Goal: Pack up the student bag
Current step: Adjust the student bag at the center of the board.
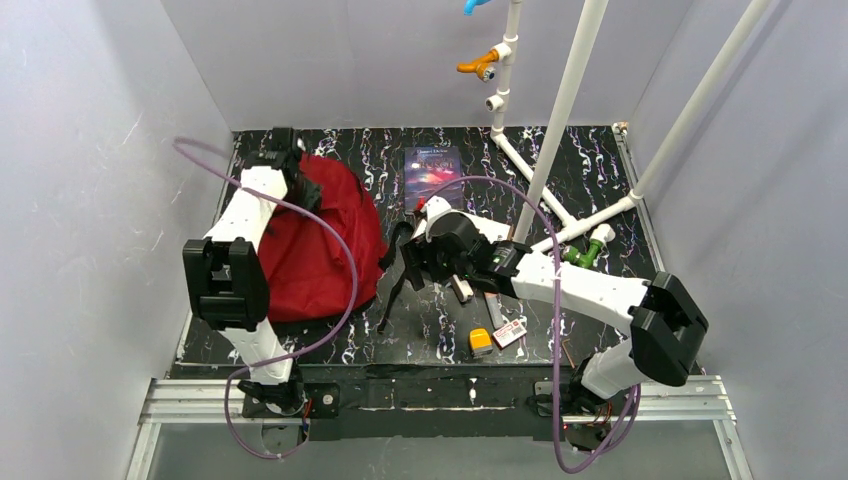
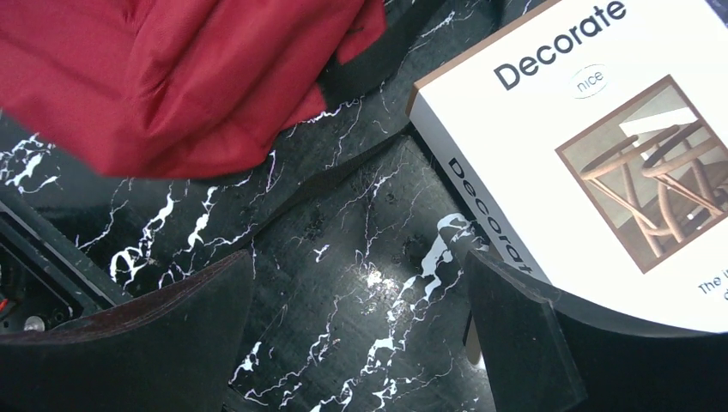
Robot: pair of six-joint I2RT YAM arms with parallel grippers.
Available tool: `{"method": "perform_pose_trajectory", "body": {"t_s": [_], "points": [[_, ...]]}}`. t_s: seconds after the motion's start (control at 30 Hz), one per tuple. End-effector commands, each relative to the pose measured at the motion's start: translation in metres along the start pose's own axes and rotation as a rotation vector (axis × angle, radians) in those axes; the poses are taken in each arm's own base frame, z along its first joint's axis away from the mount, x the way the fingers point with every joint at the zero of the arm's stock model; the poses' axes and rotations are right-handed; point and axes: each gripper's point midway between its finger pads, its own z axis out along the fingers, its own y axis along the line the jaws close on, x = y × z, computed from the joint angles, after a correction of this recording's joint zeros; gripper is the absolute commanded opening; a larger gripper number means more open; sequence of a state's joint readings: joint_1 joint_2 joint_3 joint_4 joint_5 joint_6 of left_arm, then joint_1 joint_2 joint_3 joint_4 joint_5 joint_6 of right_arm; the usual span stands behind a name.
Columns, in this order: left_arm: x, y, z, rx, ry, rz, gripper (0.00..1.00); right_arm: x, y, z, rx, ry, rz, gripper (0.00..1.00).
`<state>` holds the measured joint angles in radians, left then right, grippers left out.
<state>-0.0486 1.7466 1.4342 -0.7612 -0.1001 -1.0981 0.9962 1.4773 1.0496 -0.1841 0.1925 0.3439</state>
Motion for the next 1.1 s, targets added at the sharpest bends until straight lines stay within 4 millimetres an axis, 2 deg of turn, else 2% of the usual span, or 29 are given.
{"method": "perform_pose_trajectory", "body": {"t_s": [0.0, 0.1, 0.23, 0.3, 0.43, 0.53, 0.63, 0.8, 0.9, 0.93, 1.0, 1.07], "points": [[-0.044, -0.047, -0.106, 0.177, -0.339, 0.66, 0.0, -0.03, -0.005, -0.021, 0.018, -0.093, -0.001, 1.0], [-0.044, -0.048, -0.162, 0.217, -0.566, 0.957, 0.0, -0.04, -0.009, -0.028, 0.034, -0.119, -0.012, 1.0], [-0.015, -0.055, -0.222, 0.364, -0.878, 1.381, 0.0, -0.052, -0.01, -0.039, 0.04, -0.143, -0.028, 1.0], [-0.001, -0.05, -0.234, 0.379, -0.96, 1.551, 0.0, -0.06, -0.011, -0.049, 0.043, -0.166, -0.03, 1.0], [-0.002, -0.041, -0.245, 0.364, -0.999, 1.642, 0.0, -0.079, -0.01, -0.077, 0.019, -0.253, -0.037, 1.0], [0.012, -0.041, -0.235, 0.401, -0.963, 1.785, 0.0, -0.091, -0.01, -0.097, 0.006, -0.326, -0.047, 1.0], [0.028, -0.038, -0.201, 0.387, -0.871, 1.943, 0.0, -0.095, -0.013, -0.107, 0.012, -0.368, -0.046, 1.0], [0.018, -0.029, -0.136, 0.157, -0.747, 2.042, 0.0, -0.079, -0.016, -0.091, 0.032, -0.286, -0.027, 1.0], [0.013, -0.03, -0.117, 0.128, -0.743, 1.943, 0.0, -0.067, -0.016, -0.08, 0.027, -0.236, -0.007, 1.0], [0.015, -0.03, -0.112, 0.137, -0.727, 1.906, 0.03, -0.064, -0.017, -0.078, 0.026, -0.225, -0.004, 1.0], [0.021, -0.028, -0.105, 0.161, -0.674, 1.826, 0.27, -0.059, -0.018, -0.073, 0.024, -0.208, -0.001, 1.0], [0.025, -0.021, -0.102, 0.166, -0.609, 1.722, 0.6, -0.057, -0.02, -0.068, 0.013, -0.192, 0.008, 1.0]]}}
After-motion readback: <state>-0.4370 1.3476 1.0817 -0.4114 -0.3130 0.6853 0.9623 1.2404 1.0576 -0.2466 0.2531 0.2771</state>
